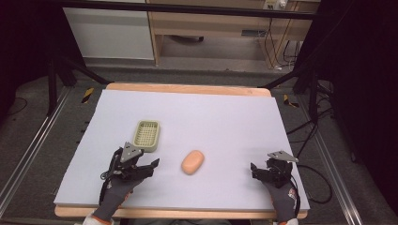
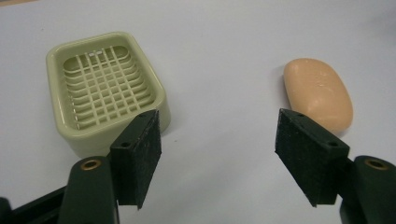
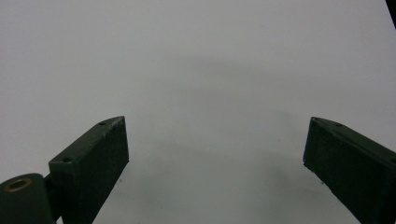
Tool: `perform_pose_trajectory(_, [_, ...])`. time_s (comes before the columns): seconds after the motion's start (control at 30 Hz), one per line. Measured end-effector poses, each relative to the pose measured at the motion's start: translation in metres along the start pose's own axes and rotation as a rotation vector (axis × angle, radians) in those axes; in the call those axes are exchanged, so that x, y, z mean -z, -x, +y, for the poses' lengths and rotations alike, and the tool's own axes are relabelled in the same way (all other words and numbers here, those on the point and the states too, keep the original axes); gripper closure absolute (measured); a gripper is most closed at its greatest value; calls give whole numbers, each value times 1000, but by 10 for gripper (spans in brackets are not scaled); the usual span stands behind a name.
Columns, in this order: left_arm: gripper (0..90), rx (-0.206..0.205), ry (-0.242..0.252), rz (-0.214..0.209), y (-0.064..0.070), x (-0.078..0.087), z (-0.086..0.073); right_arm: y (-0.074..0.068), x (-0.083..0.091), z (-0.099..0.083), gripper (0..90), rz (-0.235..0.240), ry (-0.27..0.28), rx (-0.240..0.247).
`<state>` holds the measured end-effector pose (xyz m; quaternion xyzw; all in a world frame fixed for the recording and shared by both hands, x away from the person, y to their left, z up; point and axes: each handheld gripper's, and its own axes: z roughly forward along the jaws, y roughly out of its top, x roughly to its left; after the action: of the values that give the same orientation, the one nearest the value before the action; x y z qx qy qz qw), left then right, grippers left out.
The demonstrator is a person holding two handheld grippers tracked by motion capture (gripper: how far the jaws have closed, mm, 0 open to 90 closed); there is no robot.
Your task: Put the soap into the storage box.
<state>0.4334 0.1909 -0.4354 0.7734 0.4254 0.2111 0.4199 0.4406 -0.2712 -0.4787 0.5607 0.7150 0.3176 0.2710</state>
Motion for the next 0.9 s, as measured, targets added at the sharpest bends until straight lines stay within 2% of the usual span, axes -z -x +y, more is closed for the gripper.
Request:
perform_pose_trajectory(0.5, [293, -70, 4, -15, 16, -7, 22, -3, 1, 1, 68, 14, 22, 15])
perform_pose_trajectory(0.7, [286, -79, 15, -30, 25, -11, 38, -3, 1, 2, 68, 14, 23, 16])
perform_pose_trajectory(0.9, [284, -73, 27, -48, 32, -15, 45, -4, 1, 2, 66, 18, 21, 17])
